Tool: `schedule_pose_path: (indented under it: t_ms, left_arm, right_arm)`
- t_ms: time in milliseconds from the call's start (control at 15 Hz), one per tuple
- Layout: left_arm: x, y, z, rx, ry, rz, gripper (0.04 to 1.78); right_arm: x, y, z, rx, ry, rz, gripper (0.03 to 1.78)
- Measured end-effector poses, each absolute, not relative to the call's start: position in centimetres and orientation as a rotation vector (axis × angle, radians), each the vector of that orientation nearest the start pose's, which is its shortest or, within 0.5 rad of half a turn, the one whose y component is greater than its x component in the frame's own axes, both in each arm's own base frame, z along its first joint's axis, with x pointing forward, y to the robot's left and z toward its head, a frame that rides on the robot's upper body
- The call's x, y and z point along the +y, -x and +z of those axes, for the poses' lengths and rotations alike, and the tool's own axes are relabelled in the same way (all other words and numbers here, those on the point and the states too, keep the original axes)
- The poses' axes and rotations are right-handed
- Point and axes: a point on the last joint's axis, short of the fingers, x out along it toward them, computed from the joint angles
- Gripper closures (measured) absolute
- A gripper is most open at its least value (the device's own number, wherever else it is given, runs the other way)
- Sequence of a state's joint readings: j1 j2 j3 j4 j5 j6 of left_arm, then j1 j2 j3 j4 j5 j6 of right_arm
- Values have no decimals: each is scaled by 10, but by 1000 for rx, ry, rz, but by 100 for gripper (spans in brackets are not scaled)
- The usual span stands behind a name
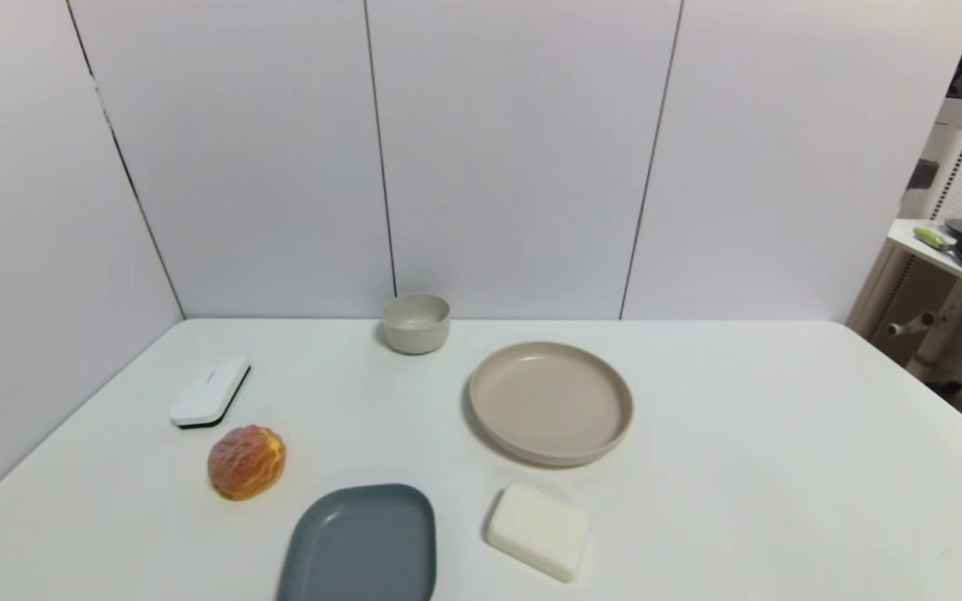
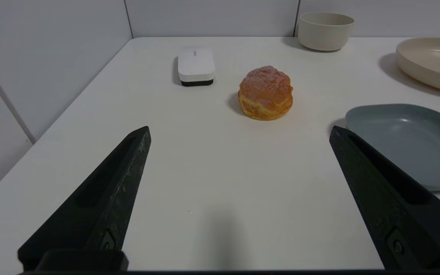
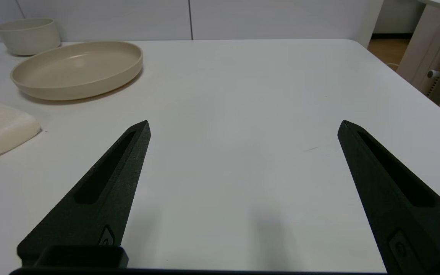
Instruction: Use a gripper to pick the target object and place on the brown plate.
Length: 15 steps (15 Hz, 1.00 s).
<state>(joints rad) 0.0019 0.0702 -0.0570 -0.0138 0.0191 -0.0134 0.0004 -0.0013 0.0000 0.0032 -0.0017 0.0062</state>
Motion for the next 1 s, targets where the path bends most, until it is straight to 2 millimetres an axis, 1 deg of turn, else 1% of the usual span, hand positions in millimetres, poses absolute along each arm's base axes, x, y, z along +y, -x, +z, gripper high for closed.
schedule_pose_path:
  t_ms: [67,133,267,333,400,533,600,667,733,800,867,1000]
  left_arm:
    - [1,17,108,14,12,33,13]
    - [1,11,126,36,10,45,13]
    - [1,-14,176,98,7,58,13]
    - [2,-32,205,127,6,63,13]
    - [2,-55,238,153,4,66,13]
    - [3,-108,287,226,-9,69,13]
    - [3,-139,302,295,-27,67,13]
    - [4,-168,309,375,-47,64,13]
    - [4,-196,308,476,-69,57,13]
    - [4,-220,303,575,-91,46,13]
    - [3,-246,292,687,-113,32,13]
    - [2,-287,263,877,-140,7,13]
  right_arm:
    - [0,23,75,1,-6,-1,12]
    - [0,23,75,2,-6,-1,12]
    - [0,23,75,2,-6,0,12]
    - [0,23,75,2,-6,0,12]
    - [0,23,75,1,-6,0,12]
    - [0,23,75,2,-6,-1,12]
    - [0,23,75,2,-6,-1,12]
    - [0,23,75,1,-6,-1,12]
    - [0,23,75,2,-6,-1,12]
    - [0,23,75,2,-6,-1,12]
    - [0,23,75,2,-6,-1,12]
    - [0,23,75,2,-6,-1,12]
